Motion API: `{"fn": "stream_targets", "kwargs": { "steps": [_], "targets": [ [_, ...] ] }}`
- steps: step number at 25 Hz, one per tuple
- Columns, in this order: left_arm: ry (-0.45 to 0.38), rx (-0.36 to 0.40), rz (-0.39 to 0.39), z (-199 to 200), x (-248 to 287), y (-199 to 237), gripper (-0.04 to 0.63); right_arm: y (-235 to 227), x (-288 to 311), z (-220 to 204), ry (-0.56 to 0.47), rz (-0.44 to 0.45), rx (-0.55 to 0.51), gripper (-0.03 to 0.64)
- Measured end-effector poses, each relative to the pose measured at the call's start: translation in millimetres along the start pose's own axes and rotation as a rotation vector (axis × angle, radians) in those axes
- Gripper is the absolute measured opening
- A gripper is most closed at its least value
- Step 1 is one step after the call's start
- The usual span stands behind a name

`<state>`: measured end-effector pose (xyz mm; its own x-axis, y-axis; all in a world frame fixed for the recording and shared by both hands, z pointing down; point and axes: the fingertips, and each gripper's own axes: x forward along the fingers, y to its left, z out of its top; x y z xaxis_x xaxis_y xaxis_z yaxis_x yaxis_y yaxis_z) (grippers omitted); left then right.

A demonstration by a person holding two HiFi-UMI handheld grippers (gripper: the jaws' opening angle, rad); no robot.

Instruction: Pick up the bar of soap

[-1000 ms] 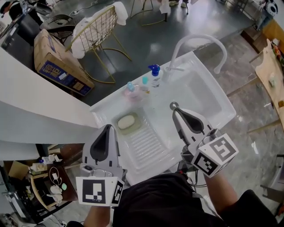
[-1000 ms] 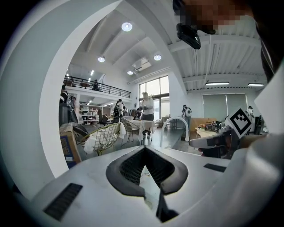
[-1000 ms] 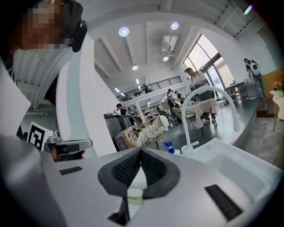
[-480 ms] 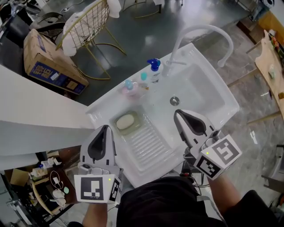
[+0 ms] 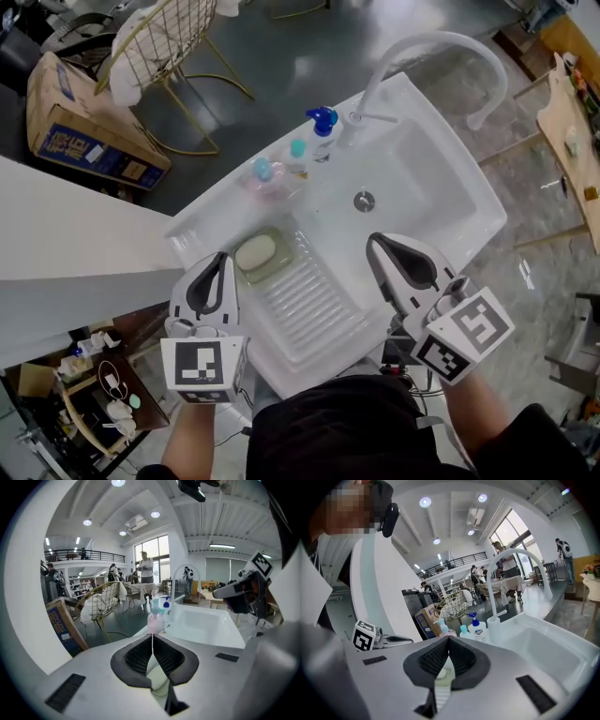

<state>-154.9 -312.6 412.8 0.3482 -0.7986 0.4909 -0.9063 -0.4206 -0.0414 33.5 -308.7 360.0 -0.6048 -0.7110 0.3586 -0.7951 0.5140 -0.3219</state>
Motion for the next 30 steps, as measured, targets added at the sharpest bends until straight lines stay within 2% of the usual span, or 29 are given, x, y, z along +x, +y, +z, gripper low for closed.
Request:
{"fn": "stream_targets", "kwargs": {
  "steps": [5, 10, 24, 30],
  "targets": [
    [0.087, 0.06, -0.06, -28, 35, 0, 0.011, -8, 6, -3, 0.017, -0.014, 0.009, 0.005],
    [0.16, 0.09, -0.107, -49, 56, -6, 0.1, -15, 10, -10, 0.038, -0.026, 0.013, 0.005],
    [0.325, 0.146, -0.248, -107, 91, -29, 0.192, -22, 21, -25, 0.084, -0.031, 0.047, 0.005],
    [0.442, 0.208, -0.321, -138, 103, -41, 0.226, -30, 24, -32, 0.105, -0.041, 0.064, 0.005]
  ]
}}
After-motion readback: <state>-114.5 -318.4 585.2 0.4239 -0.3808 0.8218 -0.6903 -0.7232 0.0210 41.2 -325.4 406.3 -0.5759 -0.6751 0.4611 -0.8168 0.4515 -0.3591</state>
